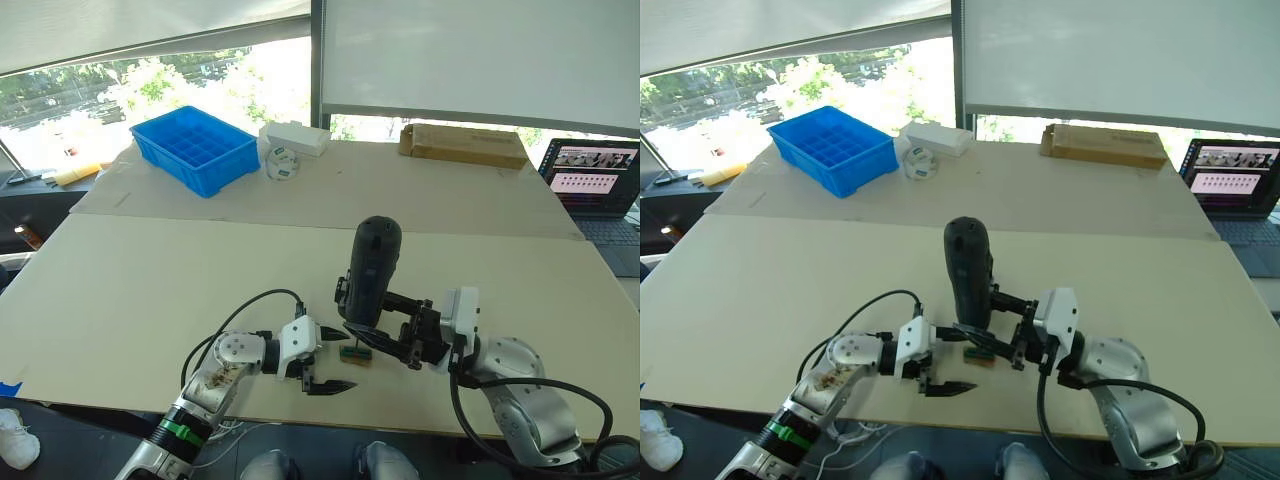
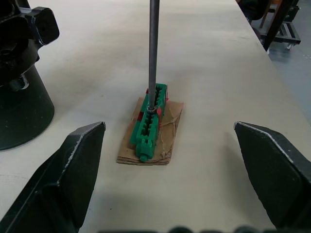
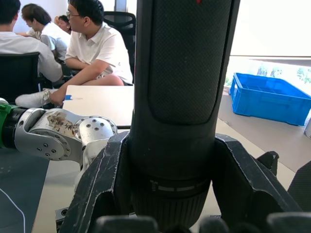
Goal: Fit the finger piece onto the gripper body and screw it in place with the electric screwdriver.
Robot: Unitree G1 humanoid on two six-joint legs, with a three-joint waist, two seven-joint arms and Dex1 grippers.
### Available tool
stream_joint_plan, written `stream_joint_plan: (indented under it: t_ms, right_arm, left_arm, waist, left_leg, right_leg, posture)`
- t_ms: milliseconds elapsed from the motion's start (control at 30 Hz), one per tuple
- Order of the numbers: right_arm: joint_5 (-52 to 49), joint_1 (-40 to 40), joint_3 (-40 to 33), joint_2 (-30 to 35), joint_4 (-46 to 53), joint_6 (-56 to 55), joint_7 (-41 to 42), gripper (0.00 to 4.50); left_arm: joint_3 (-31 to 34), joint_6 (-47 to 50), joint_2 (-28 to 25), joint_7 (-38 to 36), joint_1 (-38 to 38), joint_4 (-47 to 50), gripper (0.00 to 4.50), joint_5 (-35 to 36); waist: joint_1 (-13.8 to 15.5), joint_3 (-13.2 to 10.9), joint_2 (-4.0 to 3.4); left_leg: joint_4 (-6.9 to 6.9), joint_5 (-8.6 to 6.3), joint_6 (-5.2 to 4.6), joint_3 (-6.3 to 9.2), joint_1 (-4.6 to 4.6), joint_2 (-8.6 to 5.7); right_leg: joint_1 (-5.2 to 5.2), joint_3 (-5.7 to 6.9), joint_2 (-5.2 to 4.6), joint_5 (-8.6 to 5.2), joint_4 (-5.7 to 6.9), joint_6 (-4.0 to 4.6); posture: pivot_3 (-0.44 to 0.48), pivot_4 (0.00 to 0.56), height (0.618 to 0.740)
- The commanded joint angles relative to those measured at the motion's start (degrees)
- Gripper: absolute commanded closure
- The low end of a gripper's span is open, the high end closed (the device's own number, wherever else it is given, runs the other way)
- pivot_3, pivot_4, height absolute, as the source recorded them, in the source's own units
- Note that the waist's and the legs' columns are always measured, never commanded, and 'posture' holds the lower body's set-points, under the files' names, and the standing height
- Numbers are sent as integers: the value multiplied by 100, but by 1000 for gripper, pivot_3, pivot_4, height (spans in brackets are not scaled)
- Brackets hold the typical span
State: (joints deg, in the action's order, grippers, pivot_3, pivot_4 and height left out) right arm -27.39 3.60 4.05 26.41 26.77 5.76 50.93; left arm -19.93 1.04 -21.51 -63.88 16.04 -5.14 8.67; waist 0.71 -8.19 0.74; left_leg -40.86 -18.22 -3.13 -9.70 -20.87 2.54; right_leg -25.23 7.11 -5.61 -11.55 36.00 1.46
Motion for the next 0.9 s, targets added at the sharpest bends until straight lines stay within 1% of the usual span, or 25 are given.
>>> stream_joint_plan:
  t_ms: [33, 100, 367, 400, 467, 733, 900]
  right_arm:
    - [-359, 128, -236, 31, 341, 73, -74, 2586]
    - [-489, 151, -306, 40, 406, 133, -104, 2586]
    - [-1240, 135, -744, 313, 857, 507, -153, 2586]
    - [-1344, 142, -823, 343, 920, 567, -210, 2586]
    - [-1576, 134, -1050, 432, 1041, 688, -340, 2586]
    - [-1961, -13, -1861, 929, 1159, 847, -368, 2586]
    - [-2121, -54, -2232, 1136, 1122, 889, -360, 2586]
  left_arm:
    - [-6, -67, -3, -82, -23, -122, 21, 68]
    - [50, -132, -18, -113, -13, -141, 21, 128]
    - [571, -398, -191, -536, -154, -22, 21, 807]
    - [641, -406, -260, -755, -220, 99, 21, 1021]
    - [806, -321, -421, -938, -319, 314, 21, 1283]
    - [1755, -19, -923, -1124, -592, 755, 21, 2202]
    - [2313, 236, -1275, -1054, -607, 731, 21, 2475]
  waist:
    - [-1, 0, 0]
    - [-3, 0, 0]
    - [-15, -1, 1]
    - [-13, -1, 0]
    - [-16, -1, 1]
    - [-4, -1, 1]
    - [-4, -1, 0]
  left_leg:
    - [0, 0, 0, 0, 0, 0]
    - [0, 0, 0, 0, -3, 0]
    - [0, 1, 1, 1, -18, 3]
    - [0, 0, 1, 1, -18, 3]
    - [-1, 0, 1, 0, -22, 3]
    - [-1, -1, 0, 0, -27, 2]
    - [0, 0, 1, 0, -26, 3]
  right_leg:
    - [-1, 0, 0, 0, 0, 0]
    - [-3, 0, 0, 0, 0, 0]
    - [-18, 1, 2, 1, 0, 2]
    - [-18, 2, 2, 1, 0, 2]
    - [-22, 2, 1, 1, 0, 2]
    - [-25, 2, -1, 0, -3, 0]
    - [-25, 1, 2, 0, -2, -1]
  posture:
    - [0, 150, 740]
    - [0, 150, 740]
    - [0, 150, 740]
    - [0, 150, 740]
    - [0, 150, 740]
    - [0, 150, 740]
    - [0, 150, 740]
